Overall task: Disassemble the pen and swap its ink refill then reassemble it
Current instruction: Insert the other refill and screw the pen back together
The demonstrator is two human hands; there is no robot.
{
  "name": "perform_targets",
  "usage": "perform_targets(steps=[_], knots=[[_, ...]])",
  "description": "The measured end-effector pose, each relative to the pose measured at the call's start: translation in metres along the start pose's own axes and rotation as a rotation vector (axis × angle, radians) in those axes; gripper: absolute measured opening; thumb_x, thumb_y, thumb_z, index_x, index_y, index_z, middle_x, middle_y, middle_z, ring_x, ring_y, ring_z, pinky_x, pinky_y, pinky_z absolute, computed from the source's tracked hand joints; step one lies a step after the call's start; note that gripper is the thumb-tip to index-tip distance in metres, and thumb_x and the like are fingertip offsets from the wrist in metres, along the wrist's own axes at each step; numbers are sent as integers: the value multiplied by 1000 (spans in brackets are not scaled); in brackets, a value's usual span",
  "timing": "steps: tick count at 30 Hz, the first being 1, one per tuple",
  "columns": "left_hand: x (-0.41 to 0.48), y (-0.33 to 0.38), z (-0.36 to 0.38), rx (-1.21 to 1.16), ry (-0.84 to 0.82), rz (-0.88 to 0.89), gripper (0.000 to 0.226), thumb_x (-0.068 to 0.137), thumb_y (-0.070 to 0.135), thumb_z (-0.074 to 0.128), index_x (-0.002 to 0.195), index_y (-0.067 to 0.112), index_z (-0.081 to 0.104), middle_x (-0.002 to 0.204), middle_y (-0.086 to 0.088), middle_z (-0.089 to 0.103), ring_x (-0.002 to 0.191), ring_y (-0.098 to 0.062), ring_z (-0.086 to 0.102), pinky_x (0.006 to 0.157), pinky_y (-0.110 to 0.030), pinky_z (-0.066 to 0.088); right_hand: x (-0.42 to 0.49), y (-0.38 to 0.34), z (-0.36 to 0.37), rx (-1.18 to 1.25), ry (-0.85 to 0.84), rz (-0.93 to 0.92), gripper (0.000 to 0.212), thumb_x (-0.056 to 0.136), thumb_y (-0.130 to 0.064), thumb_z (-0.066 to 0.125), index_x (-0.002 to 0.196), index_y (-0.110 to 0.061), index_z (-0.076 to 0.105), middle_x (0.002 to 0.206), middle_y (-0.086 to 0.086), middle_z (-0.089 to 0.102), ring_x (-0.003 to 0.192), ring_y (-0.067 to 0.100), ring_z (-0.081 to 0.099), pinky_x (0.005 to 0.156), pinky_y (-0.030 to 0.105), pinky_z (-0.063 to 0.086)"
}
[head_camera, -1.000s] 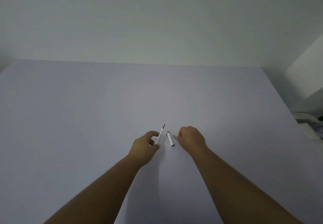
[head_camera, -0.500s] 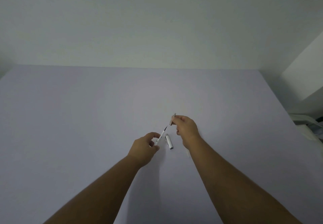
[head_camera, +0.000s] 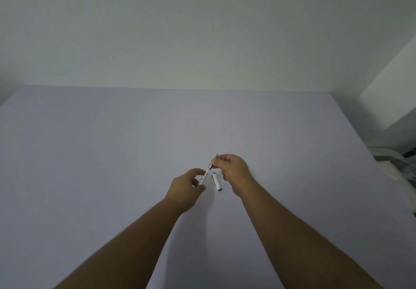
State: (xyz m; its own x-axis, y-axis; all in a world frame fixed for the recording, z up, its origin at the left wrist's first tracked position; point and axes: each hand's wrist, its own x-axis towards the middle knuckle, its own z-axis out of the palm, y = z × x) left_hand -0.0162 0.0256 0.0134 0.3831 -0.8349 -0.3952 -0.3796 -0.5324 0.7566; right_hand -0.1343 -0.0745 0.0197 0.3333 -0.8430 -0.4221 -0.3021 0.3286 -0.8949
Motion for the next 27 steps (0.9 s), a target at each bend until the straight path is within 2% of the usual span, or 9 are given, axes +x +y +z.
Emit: perform_targets(steps=[3,6,9,11,16,19,24,27], knots=[[0,3,0,-41,31,-19,27,85,19,65,112,23,62,88,-3,63,72,-21,59,74,-38,57,-4,2,4,-47,-43,-16,11,81,-22,66,71,-21,68,68,-8,67,63,8,52,68,27,41],[0,4,0,-18,55,-52,21,85,19,66,105,13,68,83,-3,64,73,-21,58,83,-42,57,-5,3,8,-10,-77,-18,5,82,-21,66,81,-22,71,75,-7,70,73,14,58,70,30,45],[-2,5,-2,-24,62,-58,17,84,18,65,101,13,70,78,-2,64,71,-21,58,82,-41,56,-9,2,7,-45,-142,10,10,85,-24,65,91,-22,72,80,-5,71,57,11,46,59,25,41],[-3,6,-4,-22,76,-56,16,84,18,66,99,14,70,78,-1,65,71,-20,59,80,-40,57,-10,0,6,-72,-157,21,11,85,-27,66,88,-18,72,81,-4,71,52,10,40,56,24,38],[-7,10,-5,-7,101,-38,11,84,19,68,95,17,69,83,-1,67,72,-19,61,76,-36,55,-9,-4,11,-152,-132,51,22,81,-37,70,78,-16,62,73,-4,58,60,12,45,57,27,39],[-8,11,-6,-2,110,-33,10,84,19,68,93,16,68,85,-3,68,70,-18,60,74,-33,54,-10,-5,15,-75,-158,30,14,82,-32,69,77,-20,65,76,-2,59,58,14,42,58,27,38],[-9,12,-6,5,118,-33,14,82,21,70,94,14,69,89,-5,71,72,-19,61,75,-35,55,-11,-8,18,-223,-71,33,44,77,-48,70,58,-19,44,60,-5,41,54,12,37,55,25,32],[-8,12,-8,-41,117,-61,15,80,20,71,94,14,70,84,-5,69,71,-20,61,78,-39,57,-12,-8,19,-155,-103,29,39,80,-52,64,67,-17,53,73,-2,55,55,12,38,60,27,35]])
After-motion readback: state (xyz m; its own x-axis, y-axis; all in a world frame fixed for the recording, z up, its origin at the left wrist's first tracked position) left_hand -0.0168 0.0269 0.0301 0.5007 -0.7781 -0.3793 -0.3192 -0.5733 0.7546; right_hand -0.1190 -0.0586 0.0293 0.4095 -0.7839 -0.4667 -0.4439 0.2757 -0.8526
